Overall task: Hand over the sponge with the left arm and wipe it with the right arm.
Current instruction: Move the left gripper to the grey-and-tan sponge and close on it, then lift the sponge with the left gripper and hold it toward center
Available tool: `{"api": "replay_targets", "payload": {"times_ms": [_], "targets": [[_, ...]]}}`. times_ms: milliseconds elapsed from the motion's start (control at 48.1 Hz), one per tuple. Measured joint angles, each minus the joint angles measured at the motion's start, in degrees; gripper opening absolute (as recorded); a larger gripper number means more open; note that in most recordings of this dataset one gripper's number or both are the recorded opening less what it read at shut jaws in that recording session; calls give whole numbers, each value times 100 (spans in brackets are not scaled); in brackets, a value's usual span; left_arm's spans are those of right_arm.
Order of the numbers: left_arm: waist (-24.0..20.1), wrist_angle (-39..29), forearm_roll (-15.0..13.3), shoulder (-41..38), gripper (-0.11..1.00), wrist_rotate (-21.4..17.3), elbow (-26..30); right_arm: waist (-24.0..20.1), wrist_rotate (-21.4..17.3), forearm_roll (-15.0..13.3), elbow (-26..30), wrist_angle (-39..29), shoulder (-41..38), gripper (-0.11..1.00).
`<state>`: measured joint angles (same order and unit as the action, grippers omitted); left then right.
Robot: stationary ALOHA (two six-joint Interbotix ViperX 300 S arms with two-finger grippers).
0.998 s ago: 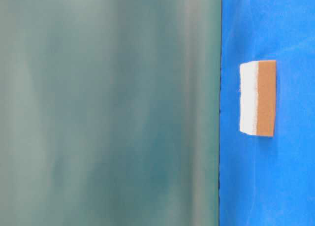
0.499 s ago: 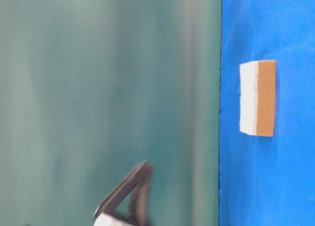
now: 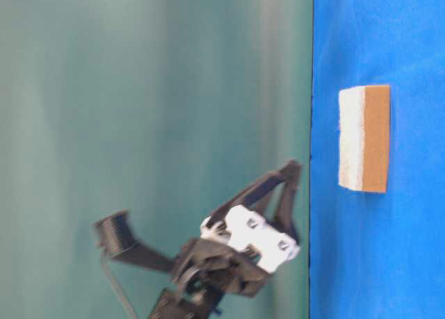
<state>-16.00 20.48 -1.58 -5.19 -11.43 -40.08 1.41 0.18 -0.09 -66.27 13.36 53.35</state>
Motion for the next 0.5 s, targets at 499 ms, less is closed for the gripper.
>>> {"api": "replay_targets", "payload": {"times_ms": [499], "targets": [[-193,35,0,-1274,94,9,483,149,9,0,0,-9,-123,0]]}}
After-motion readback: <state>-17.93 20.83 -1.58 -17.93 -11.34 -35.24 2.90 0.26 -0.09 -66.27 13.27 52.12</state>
